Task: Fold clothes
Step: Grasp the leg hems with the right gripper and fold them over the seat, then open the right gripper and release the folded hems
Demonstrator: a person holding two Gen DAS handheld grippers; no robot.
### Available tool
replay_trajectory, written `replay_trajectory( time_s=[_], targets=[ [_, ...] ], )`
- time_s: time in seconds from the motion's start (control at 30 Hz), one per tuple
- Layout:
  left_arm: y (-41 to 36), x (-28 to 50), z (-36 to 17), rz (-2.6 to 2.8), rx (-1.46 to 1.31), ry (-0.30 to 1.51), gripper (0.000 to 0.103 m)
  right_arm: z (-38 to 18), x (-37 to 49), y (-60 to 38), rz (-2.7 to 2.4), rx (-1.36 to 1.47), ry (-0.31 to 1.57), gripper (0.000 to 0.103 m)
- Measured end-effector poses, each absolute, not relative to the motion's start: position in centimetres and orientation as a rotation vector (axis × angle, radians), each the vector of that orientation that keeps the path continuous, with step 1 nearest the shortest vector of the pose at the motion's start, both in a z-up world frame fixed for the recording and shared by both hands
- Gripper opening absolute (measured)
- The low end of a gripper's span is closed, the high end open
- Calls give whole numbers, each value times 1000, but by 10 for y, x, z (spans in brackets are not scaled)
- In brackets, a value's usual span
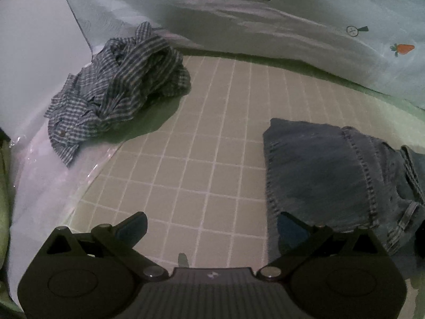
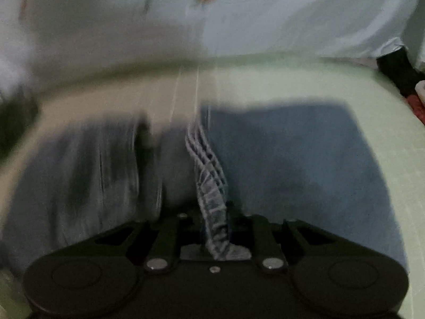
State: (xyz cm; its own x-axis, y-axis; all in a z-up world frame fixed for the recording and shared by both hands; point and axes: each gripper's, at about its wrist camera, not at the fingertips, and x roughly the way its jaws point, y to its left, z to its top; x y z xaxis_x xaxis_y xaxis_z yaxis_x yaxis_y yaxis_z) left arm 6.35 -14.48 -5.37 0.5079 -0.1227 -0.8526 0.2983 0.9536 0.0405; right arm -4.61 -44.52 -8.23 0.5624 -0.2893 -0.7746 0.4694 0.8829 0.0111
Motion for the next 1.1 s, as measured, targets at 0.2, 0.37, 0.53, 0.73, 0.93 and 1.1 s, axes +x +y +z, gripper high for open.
replay_trajectory(
  time_s=[0.2,0.37,0.53,0.73,0.93,1.1],
  targets=[
    [-149,66,-61,-307,192,1023,102,-59,-60,-444,-484,345,769,29],
    [-157,61,-65,-346,207,1027,102,-34,-81,-454,-627,368,643,41],
    [-158,55,-66,-368,231,1026,102,-61,-78,-471,-748,390,777,41],
    [-155,48,-68,-378,259,1030,102,-73,-77,-446,-657,392,828,45],
    [-147,45,-72,-392,276,1044,102,-72,-74,-415,-603,328,849,44],
    [-143,45,-79,-399,264,1070,102,-71,-84,-410,-607,336,845,45]
  ],
)
